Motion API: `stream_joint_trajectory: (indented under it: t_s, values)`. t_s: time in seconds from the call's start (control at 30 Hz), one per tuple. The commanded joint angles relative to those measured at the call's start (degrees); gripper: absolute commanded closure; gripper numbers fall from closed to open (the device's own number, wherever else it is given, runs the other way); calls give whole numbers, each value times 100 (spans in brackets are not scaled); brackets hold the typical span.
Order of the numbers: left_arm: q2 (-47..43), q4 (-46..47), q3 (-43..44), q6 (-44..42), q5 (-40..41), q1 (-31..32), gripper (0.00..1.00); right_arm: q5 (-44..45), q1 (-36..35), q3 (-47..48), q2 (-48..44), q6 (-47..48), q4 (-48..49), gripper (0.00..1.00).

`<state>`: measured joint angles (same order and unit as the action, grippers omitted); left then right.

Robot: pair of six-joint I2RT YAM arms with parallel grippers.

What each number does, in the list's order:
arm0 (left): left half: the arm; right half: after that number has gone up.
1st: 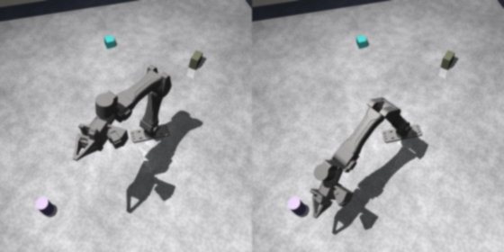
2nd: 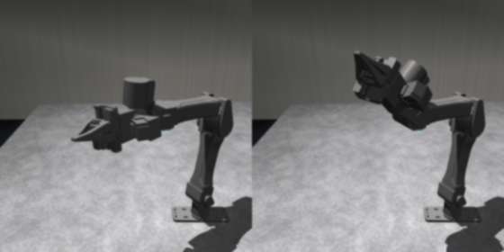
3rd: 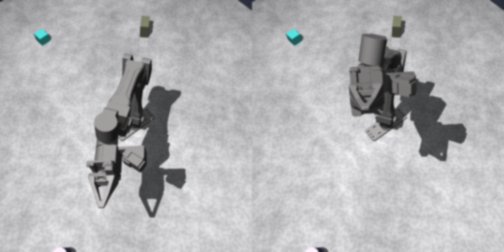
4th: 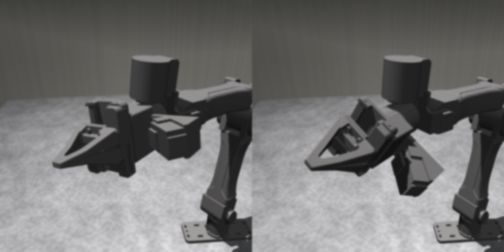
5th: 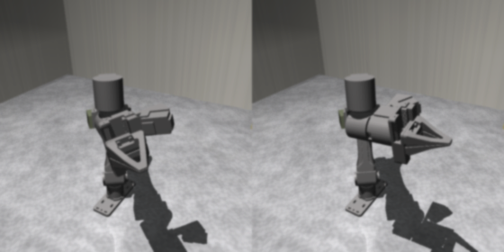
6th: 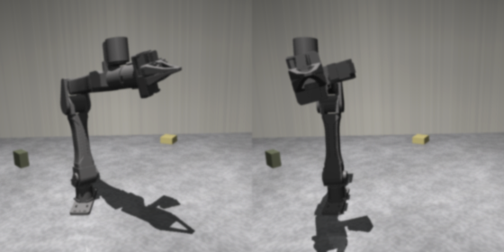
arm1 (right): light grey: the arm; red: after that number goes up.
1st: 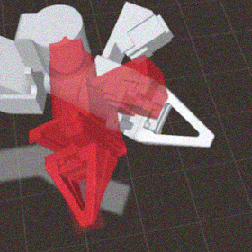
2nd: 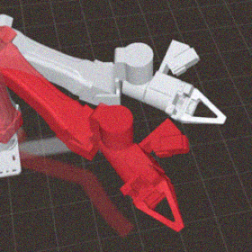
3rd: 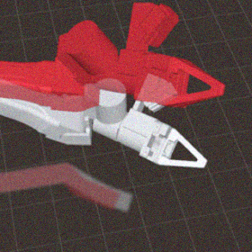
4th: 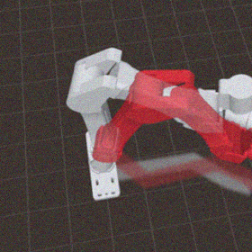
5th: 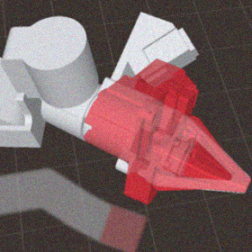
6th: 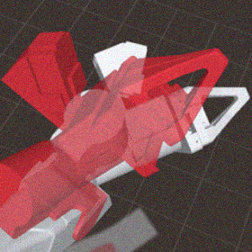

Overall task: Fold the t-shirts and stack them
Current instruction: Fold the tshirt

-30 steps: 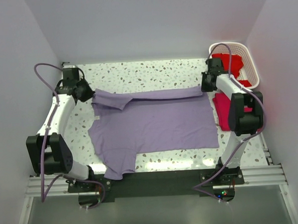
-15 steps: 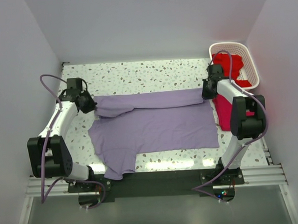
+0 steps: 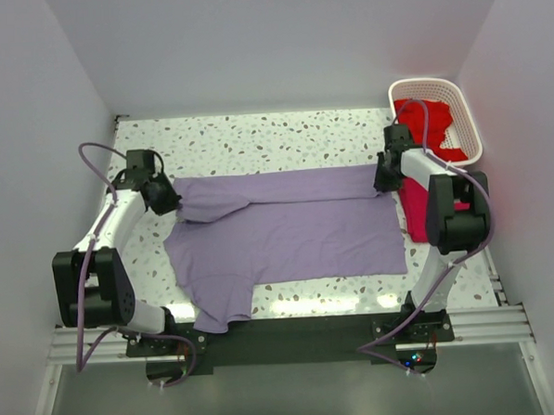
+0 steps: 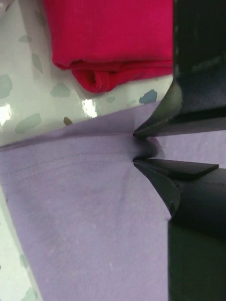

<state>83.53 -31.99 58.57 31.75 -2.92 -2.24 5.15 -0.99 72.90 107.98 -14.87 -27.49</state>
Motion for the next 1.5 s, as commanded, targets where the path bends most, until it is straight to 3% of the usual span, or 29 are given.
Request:
stream_joint_trajectory:
  t_s: [0.0, 0.1, 0.27, 0.4, 0.5, 0.6, 0.73, 0.77, 0.93, 1.2, 1.47]
  values:
    - [32, 96, -21, -256, -209, -57, 100, 600, 38, 127, -233, -182, -222, 69]
    - [-12, 79, -64, -327, -244, -48, 100, 917, 29, 224, -426, -244, -459, 58]
    - [-126, 96, -144, -327, -332, -40, 100, 1296, 20, 312, -603, -253, -688, 54]
    - [-144, 96, -109, -318, -367, -48, 100, 471, -120, 75, -910, -130, -372, 53]
    - [-144, 105, -100, -292, -420, -48, 100, -634, -374, -205, -1112, -130, -22, 54]
    - [-126, 149, -30, -266, -473, -48, 100, -1568, -1102, -426, -1218, -182, 567, 54]
    - [101, 245, 216, -204, -438, -40, 100, -1798, -2421, -541, -1140, -69, 1524, 54]
    - [172, 280, 295, -187, -420, -40, 100, -1772, -2893, -506, -1009, -34, 1657, 54]
    - [1005, 351, 1138, -90, -227, 13, 100, -1728, -3924, 109, -402, 335, 2132, 55]
    - [2430, 298, 2483, -89, 124, 83, 100, -1421, -4655, 1242, 739, 705, 2590, 60]
    - [3003, 290, 2748, -160, 230, 127, 100, -1113, -4928, 2069, 1724, 933, 2573, 62]
